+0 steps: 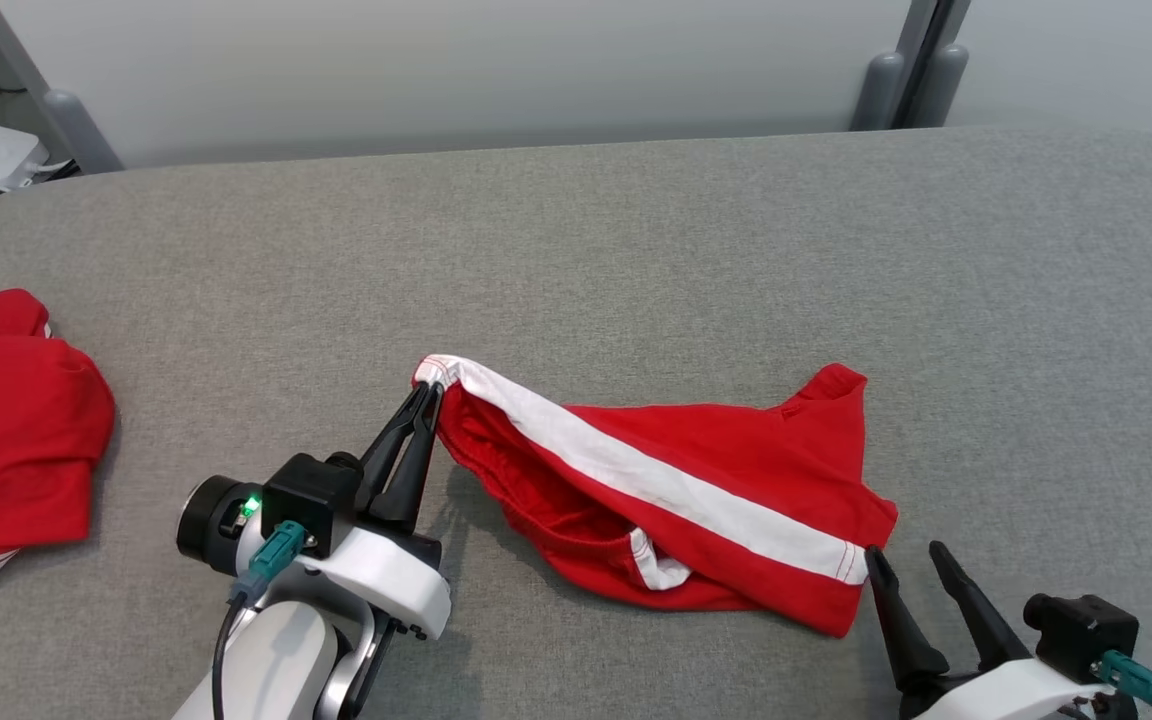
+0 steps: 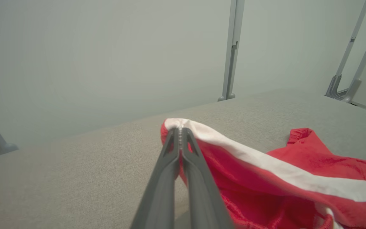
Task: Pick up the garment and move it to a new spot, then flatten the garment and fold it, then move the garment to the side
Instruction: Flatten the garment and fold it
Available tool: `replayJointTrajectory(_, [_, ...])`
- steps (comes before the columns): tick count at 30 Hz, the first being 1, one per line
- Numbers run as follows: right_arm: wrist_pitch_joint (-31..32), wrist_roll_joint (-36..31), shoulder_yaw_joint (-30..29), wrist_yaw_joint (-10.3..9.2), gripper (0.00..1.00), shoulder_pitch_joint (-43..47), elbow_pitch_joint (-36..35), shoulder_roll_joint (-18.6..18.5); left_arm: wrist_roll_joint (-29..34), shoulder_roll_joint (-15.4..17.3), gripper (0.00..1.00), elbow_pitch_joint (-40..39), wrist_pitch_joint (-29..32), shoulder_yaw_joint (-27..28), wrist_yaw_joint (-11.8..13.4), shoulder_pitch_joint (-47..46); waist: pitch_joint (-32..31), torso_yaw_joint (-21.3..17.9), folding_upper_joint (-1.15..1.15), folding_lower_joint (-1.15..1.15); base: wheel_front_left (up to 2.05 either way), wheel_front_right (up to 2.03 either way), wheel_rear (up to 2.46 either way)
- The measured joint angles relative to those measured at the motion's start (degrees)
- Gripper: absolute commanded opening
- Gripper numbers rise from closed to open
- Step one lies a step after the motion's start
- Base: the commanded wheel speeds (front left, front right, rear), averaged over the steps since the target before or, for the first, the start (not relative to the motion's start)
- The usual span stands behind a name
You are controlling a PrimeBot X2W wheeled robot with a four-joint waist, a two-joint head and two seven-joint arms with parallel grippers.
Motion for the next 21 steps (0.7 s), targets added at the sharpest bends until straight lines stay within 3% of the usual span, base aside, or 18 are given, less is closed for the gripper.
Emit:
replayJointTrajectory(11, [0.0,4.98,4.16,0.0,1.0,-1.68,5.09,0.34,3.15,-2.32,0.0,-1.82,-0.01,4.83,-1.48,3.41,0.73,1.48,0.0,0.0,0.0,0.0,0.0])
replayJointTrajectory(21, [0.0,3.79,6.86,0.0,0.98,-2.82,5.2,-0.29,5.58,-4.08,0.0,-1.31,-0.01,6.82,-3.18,3.42,0.84,2.27,0.0,0.0,0.0,0.0,0.0])
